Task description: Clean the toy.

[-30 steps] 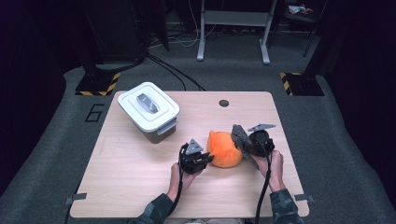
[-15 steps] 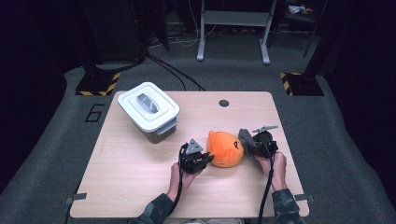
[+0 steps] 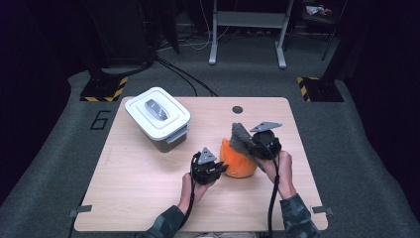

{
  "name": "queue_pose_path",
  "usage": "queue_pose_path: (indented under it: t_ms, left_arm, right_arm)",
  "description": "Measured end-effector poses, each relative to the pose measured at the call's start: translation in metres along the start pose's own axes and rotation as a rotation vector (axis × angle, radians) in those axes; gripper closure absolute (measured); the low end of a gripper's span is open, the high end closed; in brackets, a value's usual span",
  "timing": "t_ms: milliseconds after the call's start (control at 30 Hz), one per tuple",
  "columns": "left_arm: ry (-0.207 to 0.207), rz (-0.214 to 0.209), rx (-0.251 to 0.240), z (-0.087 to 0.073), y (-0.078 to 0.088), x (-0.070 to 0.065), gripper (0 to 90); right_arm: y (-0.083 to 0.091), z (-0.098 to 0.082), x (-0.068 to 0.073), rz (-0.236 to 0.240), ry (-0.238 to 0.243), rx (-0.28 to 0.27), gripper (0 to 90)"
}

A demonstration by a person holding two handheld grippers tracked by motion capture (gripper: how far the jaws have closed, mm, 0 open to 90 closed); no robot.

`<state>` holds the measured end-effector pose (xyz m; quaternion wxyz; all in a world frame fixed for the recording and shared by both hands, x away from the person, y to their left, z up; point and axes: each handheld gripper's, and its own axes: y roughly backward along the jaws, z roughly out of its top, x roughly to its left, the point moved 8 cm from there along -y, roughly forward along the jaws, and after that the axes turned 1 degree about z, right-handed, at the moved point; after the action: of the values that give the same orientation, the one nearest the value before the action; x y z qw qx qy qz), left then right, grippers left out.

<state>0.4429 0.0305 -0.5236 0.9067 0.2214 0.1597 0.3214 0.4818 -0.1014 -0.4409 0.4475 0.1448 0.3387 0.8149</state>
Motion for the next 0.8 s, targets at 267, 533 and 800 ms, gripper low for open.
queue_pose_path:
  t_ms: [267, 533, 800]
  left_arm:
    - [0.003, -0.001, 0.003, 0.0, 0.0, -0.001, 79.0]
    - [0.001, -0.01, -0.002, 0.0, -0.001, -0.002, 79.1]
    - [0.005, -0.011, 0.0, 0.0, -0.001, -0.002, 79.0]
  right_arm:
    - [-0.03, 0.003, 0.042, 0.035, 0.131, 0.072, 72.3]
    - [-0.03, -0.003, 0.033, 0.021, 0.137, 0.069, 72.4]
    - [-0.022, -0.011, 0.017, -0.005, 0.078, 0.069, 72.2]
